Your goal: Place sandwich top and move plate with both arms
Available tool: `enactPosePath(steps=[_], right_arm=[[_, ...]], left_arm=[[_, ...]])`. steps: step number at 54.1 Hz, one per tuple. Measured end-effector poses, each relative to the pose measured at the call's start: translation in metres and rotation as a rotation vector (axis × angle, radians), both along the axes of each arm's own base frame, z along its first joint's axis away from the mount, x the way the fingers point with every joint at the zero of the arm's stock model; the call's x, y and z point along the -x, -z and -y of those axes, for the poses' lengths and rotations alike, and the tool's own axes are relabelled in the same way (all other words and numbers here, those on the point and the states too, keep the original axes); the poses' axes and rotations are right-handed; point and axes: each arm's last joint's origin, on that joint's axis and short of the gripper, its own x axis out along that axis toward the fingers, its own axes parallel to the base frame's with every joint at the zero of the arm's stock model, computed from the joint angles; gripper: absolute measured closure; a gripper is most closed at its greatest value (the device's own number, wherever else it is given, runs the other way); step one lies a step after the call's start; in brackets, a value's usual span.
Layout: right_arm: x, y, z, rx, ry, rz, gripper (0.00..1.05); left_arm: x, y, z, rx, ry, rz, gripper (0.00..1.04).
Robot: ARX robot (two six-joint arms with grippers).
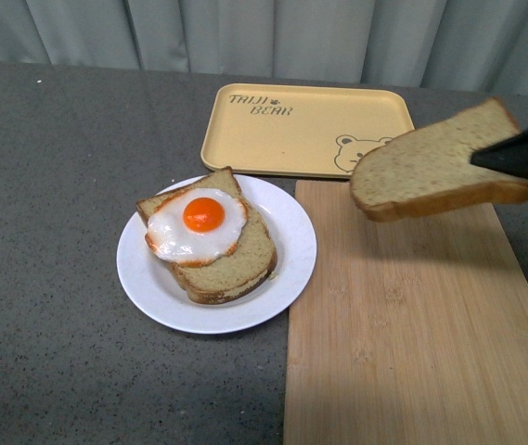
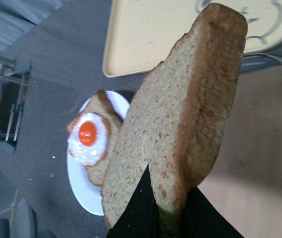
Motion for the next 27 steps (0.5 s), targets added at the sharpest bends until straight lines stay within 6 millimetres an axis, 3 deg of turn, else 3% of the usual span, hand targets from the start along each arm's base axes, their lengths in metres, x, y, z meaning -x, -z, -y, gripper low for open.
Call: enactPosePath(steps=[7, 14, 27], right_arm=[[-0.018, 0.005, -0.040, -0.077, -0.045, -0.018, 1.01], [-0.034, 0.022, -0.090, -0.124, -0.101, -0.073, 1.01], [-0.040, 0.044, -0.139, -0.154, -0.178, -0.136, 1.01]], left_arm=[[0.000, 0.000, 0.000, 0.000, 0.000, 0.000, 0.07], [0.000, 0.000, 0.000, 0.000, 0.000, 0.000, 0.07], [0.000, 0.000, 0.000, 0.000, 0.000, 0.000, 0.07]])
